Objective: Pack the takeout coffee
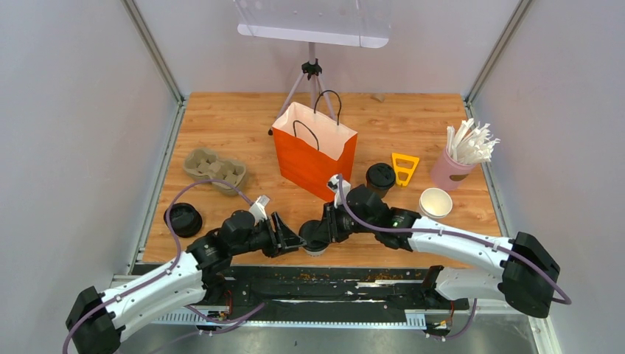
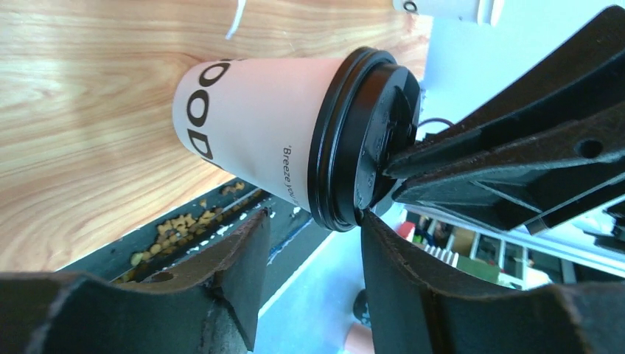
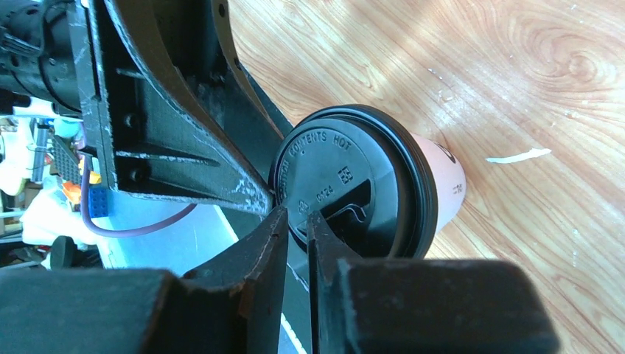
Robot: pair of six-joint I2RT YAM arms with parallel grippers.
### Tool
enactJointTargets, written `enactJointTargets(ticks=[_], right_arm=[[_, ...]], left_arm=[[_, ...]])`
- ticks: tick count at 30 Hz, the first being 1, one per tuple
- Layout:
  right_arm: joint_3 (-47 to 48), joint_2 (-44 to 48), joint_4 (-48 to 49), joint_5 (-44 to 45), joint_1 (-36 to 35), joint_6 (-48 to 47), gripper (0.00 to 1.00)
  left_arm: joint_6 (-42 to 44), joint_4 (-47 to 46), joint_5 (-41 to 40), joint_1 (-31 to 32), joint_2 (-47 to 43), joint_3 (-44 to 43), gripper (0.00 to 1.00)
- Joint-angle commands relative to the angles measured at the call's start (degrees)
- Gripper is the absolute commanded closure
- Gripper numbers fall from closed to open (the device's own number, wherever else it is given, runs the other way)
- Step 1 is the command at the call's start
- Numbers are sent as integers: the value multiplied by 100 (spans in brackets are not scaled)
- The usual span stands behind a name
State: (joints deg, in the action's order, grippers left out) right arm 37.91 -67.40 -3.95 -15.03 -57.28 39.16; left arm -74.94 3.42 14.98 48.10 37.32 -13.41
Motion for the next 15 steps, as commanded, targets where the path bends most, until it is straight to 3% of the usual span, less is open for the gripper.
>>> enactJointTargets(ticks=[1, 8, 15], right_arm=[[672, 217, -854, 118, -21, -470, 82], [799, 442, -1093, 222, -20, -506, 80], [569, 395, -1123, 502, -18, -510, 81]], left_arm=[[610, 1141, -677, -2, -193, -628, 42], [1457, 1937, -1254, -2, 154, -1395, 39], [2051, 1904, -1375, -2, 1021, -1813, 42]])
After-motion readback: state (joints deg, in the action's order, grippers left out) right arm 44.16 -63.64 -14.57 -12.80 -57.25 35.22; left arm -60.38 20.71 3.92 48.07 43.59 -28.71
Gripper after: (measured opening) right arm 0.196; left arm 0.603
